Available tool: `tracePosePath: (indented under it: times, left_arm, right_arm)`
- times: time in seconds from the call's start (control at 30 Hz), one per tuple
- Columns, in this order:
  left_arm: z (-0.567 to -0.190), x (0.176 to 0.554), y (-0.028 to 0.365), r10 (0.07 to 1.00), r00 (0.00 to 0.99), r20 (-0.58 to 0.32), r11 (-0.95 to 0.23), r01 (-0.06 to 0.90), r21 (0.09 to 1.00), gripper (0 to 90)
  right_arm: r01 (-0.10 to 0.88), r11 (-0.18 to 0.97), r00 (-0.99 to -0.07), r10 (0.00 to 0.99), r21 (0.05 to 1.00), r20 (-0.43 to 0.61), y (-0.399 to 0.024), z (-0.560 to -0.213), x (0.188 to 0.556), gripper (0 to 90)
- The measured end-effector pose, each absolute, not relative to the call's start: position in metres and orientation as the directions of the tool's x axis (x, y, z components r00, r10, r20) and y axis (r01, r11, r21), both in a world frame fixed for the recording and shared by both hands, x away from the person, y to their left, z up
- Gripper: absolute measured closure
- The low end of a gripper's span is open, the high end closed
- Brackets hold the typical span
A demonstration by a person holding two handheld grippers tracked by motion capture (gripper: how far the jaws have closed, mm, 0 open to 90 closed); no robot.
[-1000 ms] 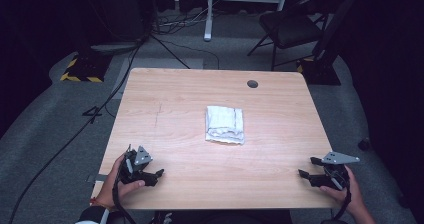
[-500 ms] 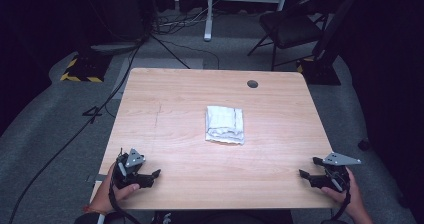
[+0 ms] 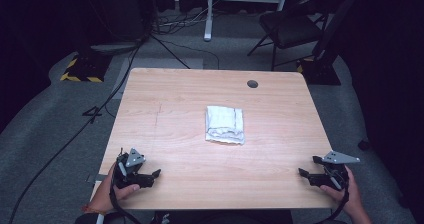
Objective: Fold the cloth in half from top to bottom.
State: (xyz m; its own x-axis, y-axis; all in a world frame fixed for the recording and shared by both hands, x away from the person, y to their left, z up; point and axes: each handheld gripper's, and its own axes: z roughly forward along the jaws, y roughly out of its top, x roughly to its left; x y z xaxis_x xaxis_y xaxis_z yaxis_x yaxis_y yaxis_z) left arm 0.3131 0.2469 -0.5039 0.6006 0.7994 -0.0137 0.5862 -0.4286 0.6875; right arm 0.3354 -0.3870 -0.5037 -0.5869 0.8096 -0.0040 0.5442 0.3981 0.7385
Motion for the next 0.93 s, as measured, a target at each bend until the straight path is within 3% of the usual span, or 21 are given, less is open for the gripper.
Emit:
tracePosePath:
  times: [0.93]
  left_arm:
    - [-0.504,0.3146,0.2472,0.795,0.606,-0.011,-0.435,0.583,0.686,14.1]
  right_arm:
    - [0.544,0.399,-0.586,0.81,0.738,-0.006,-0.387,-0.5037,0.3353,17.9]
